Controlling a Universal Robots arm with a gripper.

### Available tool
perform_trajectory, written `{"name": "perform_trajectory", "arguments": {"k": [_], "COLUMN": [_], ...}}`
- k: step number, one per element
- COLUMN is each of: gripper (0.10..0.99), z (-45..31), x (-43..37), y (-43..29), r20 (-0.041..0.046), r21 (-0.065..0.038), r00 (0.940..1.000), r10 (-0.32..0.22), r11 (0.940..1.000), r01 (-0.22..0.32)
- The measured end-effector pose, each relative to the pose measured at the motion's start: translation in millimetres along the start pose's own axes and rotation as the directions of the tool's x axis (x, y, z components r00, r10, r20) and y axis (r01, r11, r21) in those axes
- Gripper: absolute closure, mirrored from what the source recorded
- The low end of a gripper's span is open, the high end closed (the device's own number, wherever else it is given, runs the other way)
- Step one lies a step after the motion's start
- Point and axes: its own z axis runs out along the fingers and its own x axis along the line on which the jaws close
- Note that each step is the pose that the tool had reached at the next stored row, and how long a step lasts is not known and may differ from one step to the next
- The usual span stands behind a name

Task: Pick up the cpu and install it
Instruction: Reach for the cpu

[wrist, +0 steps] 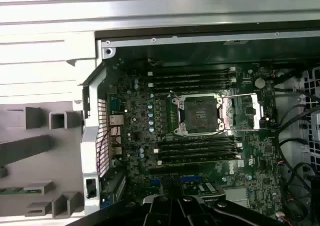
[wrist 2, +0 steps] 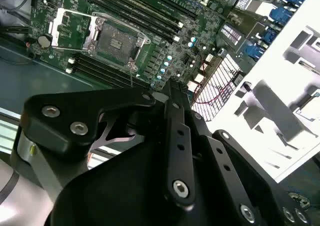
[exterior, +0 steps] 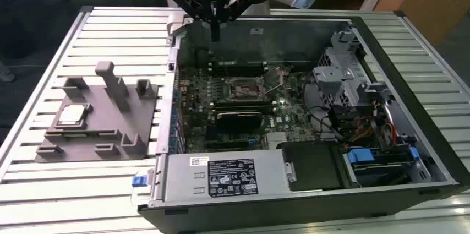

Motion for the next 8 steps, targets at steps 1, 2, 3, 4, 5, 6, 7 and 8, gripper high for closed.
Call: {"name": "perform_trajectory", "arguments": {"k": [1,2,3,4,5,6,7,8], "gripper": [0.98,0.98,0.98,0.98,0.98,0.98,0.98,0.98], "z": [0.0,0.0,0.0,0.0,0.0,0.0,0.0,0.0], "x": [0.0,0.0,0.0,0.1,0.3,0.6,1.0,1.3], "y": [0.0,0.0,0.0,0.0,0.0,0.0,0.0,-0.1], "r20": [0.0,0.0,0.0,0.0,0.0,0.0,0.0,0.0], "r21": [0.0,0.0,0.0,0.0,0.0,0.0,0.0,0.0], "r00": [1.0,1.0,1.0,1.0,1.0,1.0,1.0,1.0], "r10": [0.0,0.0,0.0,0.0,0.0,0.0,0.0,0.0], "r11": [1.0,1.0,1.0,1.0,1.0,1.0,1.0,1.0], "r01": [0.0,0.0,0.0,0.0,0.0,0.0,0.0,0.0]}}
